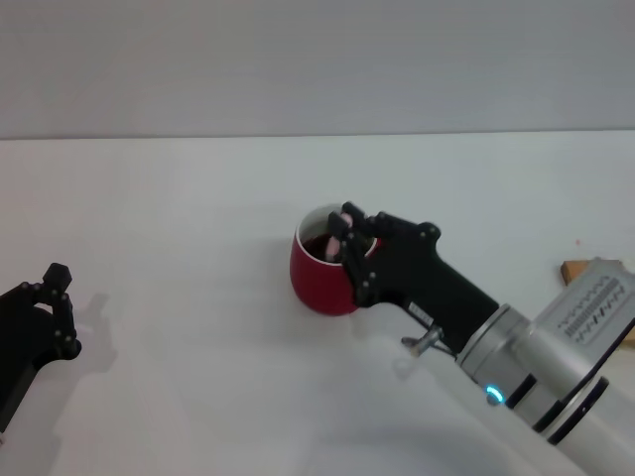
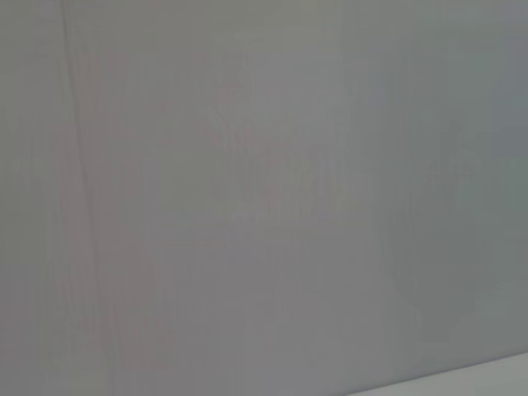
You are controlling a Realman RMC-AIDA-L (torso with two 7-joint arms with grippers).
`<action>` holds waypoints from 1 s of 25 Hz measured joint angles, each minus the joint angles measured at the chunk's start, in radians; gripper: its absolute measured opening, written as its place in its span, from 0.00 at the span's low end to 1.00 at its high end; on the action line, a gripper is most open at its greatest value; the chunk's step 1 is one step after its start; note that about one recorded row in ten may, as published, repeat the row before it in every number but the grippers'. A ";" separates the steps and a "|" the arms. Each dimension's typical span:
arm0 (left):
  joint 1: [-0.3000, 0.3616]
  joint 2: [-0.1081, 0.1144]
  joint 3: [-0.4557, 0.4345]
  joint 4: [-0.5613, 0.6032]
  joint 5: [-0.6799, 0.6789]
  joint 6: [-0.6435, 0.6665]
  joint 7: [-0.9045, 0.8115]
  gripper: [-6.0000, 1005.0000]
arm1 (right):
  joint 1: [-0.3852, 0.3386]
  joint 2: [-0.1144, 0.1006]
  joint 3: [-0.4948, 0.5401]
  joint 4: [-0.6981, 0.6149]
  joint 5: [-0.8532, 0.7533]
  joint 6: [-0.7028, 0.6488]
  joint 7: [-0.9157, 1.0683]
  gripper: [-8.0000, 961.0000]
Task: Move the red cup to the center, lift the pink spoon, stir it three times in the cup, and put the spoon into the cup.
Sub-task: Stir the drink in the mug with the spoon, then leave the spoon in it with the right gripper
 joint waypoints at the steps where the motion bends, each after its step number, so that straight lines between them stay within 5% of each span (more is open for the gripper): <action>1: 0.000 0.000 0.000 0.000 0.000 0.000 0.000 0.00 | 0.000 0.000 0.000 0.000 0.000 0.000 0.000 0.01; 15: 0.003 0.001 0.000 -0.001 0.000 0.004 0.000 0.00 | 0.123 0.003 0.066 -0.089 -0.001 0.077 -0.001 0.01; 25: 0.004 0.000 0.000 0.000 0.000 0.005 0.000 0.00 | 0.131 0.000 0.065 -0.080 -0.063 0.060 0.011 0.07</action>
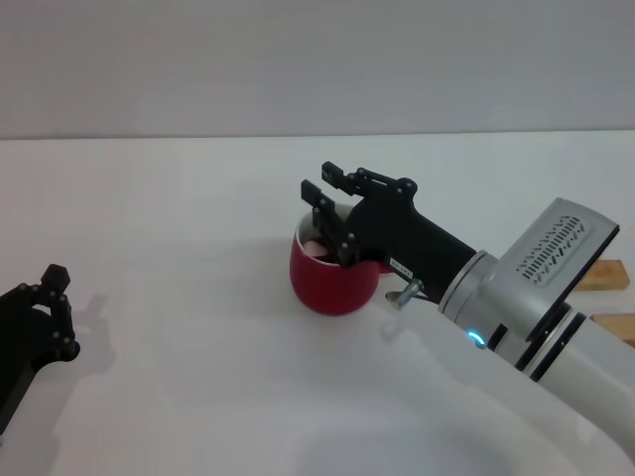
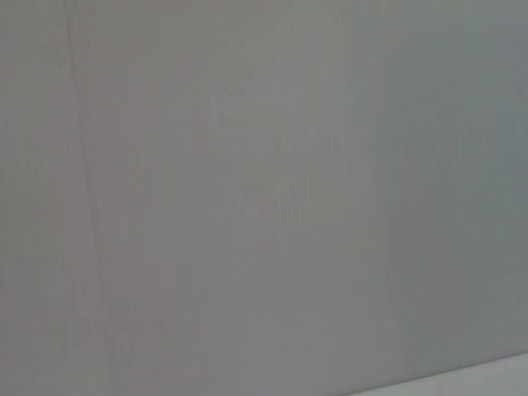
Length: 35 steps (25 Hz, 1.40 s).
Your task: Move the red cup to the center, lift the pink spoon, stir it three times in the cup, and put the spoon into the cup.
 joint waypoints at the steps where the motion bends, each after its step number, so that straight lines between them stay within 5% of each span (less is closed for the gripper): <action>1: 0.000 0.000 0.000 0.000 0.000 0.000 0.000 0.00 | 0.000 0.000 0.000 0.000 0.000 0.000 0.000 0.08; 5: 0.000 0.000 0.000 0.000 0.000 -0.003 0.000 0.00 | -0.006 0.000 0.012 0.002 0.000 -0.007 0.000 0.12; 11: 0.001 0.000 0.000 0.000 0.000 -0.003 0.000 0.00 | -0.085 0.001 0.048 -0.012 0.009 -0.168 -0.057 0.35; 14: 0.007 0.000 0.000 -0.001 0.000 0.000 0.000 0.00 | -0.138 0.002 0.084 -0.002 0.010 -0.236 -0.102 0.58; 20: 0.024 0.000 -0.006 -0.002 -0.007 0.031 0.000 0.00 | -0.378 0.003 0.234 0.038 0.018 -0.381 -0.145 0.58; 25: 0.048 0.000 -0.009 -0.003 -0.009 0.064 0.000 0.00 | -0.501 0.003 0.239 0.038 0.101 -0.448 -0.140 0.58; 35: 0.078 0.000 -0.045 -0.012 -0.011 0.106 0.000 0.00 | -0.566 0.006 0.223 0.025 0.162 -0.432 -0.140 0.58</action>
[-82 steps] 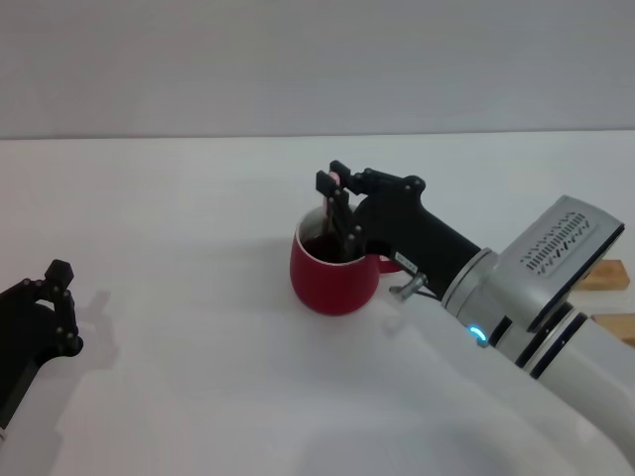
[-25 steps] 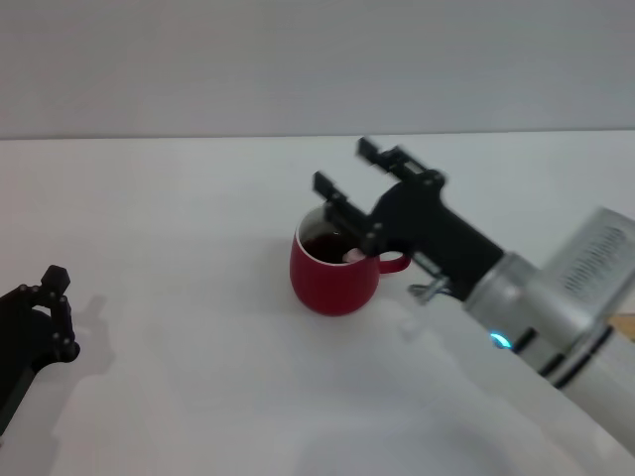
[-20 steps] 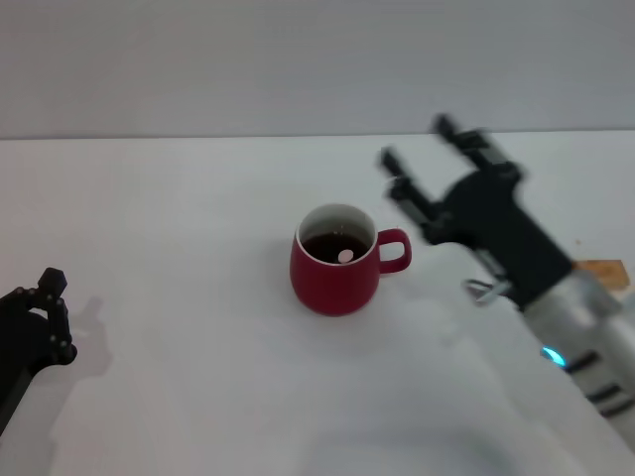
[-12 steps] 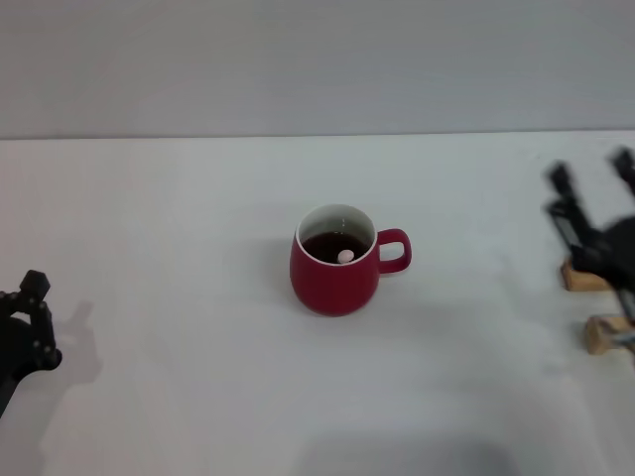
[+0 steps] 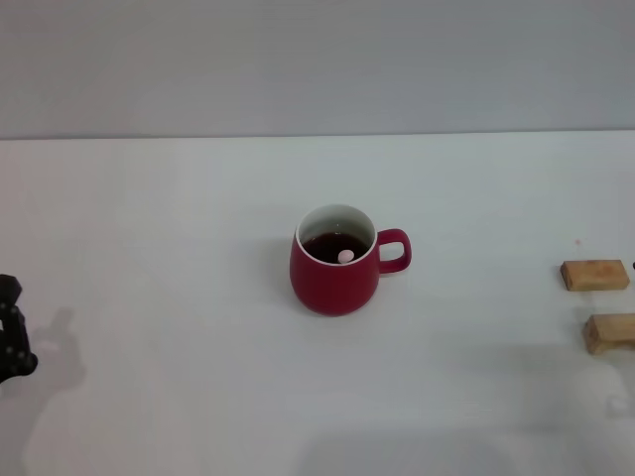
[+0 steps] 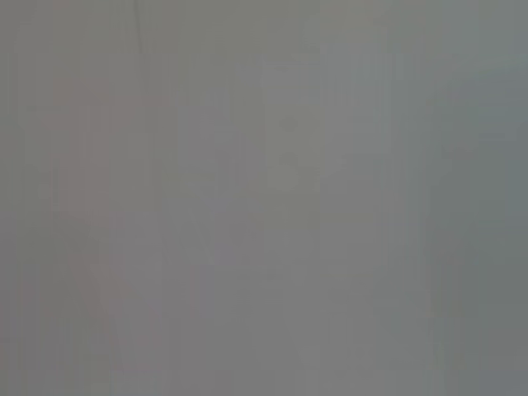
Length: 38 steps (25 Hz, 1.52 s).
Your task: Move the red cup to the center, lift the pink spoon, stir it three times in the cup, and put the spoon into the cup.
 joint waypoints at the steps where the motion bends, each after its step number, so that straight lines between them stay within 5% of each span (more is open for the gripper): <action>1: 0.000 0.000 0.000 0.000 0.000 0.000 0.000 0.00 | 0.000 0.000 0.000 0.000 0.000 0.000 0.000 0.58; 38: 0.018 0.000 -0.058 0.004 0.001 0.000 0.011 0.00 | 0.043 -0.003 -0.080 -0.036 0.001 0.015 -0.153 0.58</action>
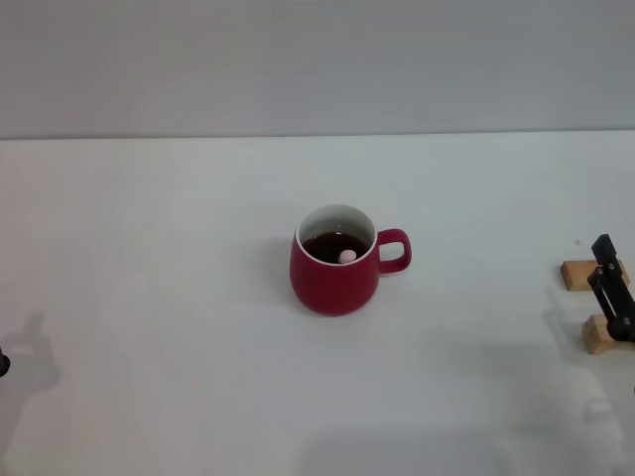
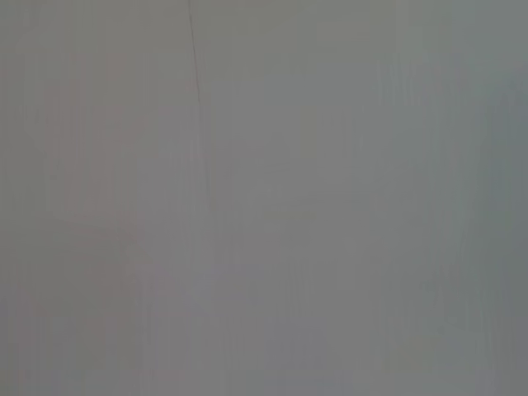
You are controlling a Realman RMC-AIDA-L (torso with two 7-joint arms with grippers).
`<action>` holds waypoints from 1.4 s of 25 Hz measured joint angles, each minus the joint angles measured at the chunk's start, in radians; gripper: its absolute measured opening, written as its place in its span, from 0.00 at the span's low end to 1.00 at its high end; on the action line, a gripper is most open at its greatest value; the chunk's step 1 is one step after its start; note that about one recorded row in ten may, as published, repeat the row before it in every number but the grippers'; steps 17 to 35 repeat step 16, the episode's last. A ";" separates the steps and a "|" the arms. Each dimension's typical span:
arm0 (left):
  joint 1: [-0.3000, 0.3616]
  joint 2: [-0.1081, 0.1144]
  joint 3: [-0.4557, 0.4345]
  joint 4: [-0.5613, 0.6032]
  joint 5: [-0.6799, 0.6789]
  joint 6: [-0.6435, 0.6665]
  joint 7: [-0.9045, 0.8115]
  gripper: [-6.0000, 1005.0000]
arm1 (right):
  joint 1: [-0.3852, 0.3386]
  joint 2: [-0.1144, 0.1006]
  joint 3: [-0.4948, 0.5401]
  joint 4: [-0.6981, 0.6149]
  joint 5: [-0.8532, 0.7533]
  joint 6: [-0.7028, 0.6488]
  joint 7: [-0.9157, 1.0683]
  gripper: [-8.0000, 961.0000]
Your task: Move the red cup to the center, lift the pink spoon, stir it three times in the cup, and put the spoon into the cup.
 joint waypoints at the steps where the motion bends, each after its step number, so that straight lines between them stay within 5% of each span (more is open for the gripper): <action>1: 0.000 0.000 0.000 -0.001 0.000 0.000 0.000 0.00 | 0.000 0.000 0.000 0.000 0.001 0.000 -0.002 0.58; 35: -0.019 0.002 -0.012 0.004 0.000 -0.009 0.001 0.00 | 0.005 0.000 0.001 0.006 0.005 0.023 0.010 0.58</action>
